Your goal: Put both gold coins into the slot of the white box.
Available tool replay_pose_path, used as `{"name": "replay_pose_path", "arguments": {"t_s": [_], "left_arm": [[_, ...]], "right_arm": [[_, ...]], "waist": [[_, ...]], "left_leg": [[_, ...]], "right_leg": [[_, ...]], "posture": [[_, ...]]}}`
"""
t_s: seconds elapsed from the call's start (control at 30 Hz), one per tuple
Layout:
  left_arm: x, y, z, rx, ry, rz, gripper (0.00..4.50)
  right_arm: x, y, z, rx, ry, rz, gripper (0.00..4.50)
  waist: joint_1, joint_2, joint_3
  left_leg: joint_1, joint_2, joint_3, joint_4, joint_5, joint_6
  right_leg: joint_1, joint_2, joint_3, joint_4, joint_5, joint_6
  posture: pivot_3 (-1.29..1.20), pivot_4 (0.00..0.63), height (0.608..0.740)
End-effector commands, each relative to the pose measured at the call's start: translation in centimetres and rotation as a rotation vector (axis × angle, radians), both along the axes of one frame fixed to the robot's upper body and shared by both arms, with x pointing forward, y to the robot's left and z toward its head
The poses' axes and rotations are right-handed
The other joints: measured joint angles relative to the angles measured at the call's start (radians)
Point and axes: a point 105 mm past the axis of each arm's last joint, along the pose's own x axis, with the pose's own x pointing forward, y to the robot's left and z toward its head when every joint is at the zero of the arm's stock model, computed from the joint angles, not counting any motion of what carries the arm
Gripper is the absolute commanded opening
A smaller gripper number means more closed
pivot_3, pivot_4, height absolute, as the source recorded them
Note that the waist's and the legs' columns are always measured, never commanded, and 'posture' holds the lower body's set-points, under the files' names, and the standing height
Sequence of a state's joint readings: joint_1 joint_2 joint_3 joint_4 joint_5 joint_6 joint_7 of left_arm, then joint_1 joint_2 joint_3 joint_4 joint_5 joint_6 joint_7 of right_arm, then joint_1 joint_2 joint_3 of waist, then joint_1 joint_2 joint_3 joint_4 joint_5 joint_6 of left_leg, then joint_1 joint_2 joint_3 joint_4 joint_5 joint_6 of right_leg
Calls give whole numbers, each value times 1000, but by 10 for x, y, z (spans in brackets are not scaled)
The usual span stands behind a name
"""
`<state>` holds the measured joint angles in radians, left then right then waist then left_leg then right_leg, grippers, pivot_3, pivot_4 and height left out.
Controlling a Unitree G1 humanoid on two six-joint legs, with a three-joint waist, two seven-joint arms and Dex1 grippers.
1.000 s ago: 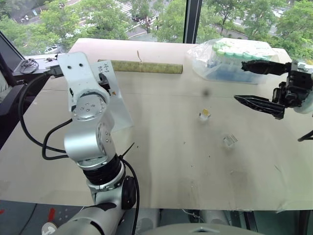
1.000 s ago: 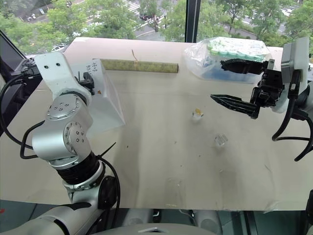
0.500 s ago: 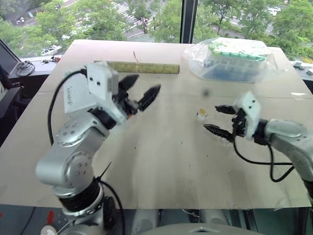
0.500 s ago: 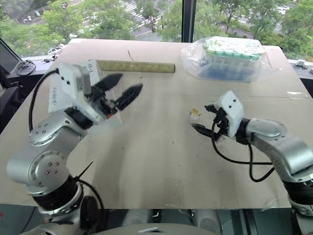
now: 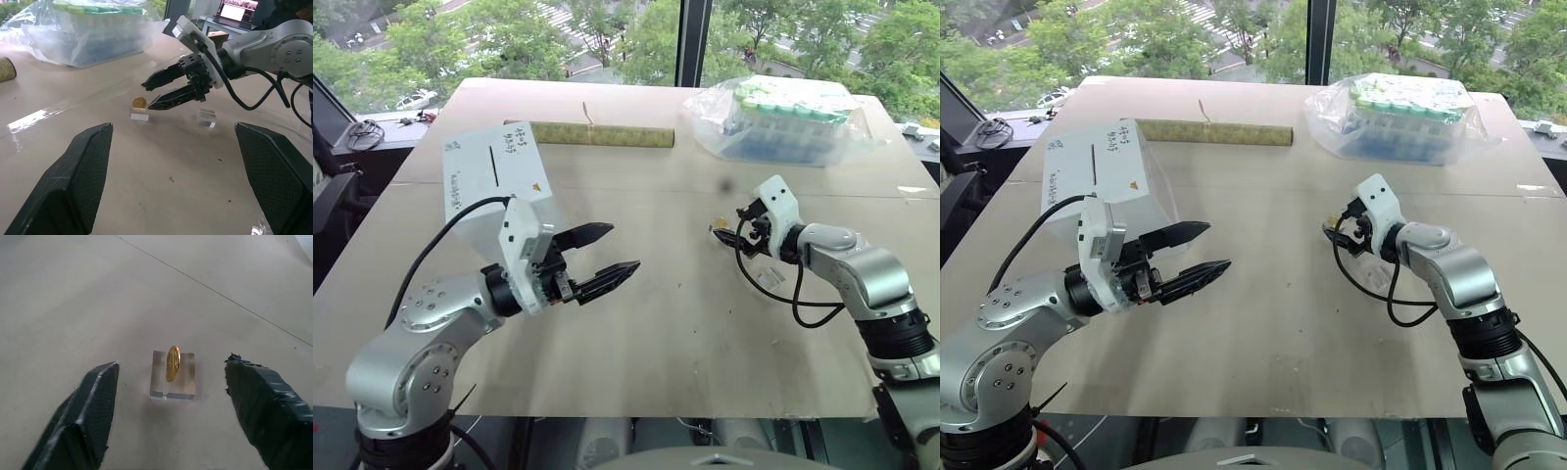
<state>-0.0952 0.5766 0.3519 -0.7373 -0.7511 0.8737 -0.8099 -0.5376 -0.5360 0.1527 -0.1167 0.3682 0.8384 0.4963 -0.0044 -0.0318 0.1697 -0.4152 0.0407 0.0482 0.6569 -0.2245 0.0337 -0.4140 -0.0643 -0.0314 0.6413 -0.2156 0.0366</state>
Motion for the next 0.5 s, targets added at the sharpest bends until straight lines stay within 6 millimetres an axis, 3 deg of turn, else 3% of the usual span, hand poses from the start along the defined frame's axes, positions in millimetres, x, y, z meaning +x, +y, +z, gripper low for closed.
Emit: {"name": "replay_pose_path", "arguments": {"t_s": [0.03,0.5], "left_arm": [[-6,-3,5,3,-44,-16,4062],[-8,-3,4,-7,-51,4,4062]], "right_arm": [[6,2,13,-4,-39,6,2039],[8,11,11,-6,-12,37,2039]], "waist": [[-2,0,0],[-4,0,0]], "left_leg": [[0,0,0,0,0,0],[0,0,0,-1,0,0]], "right_leg": [[0,0,0,0,0,0],[0,0,0,0,0,0]], "posture": [[0,150,740],[0,150,740]]}}
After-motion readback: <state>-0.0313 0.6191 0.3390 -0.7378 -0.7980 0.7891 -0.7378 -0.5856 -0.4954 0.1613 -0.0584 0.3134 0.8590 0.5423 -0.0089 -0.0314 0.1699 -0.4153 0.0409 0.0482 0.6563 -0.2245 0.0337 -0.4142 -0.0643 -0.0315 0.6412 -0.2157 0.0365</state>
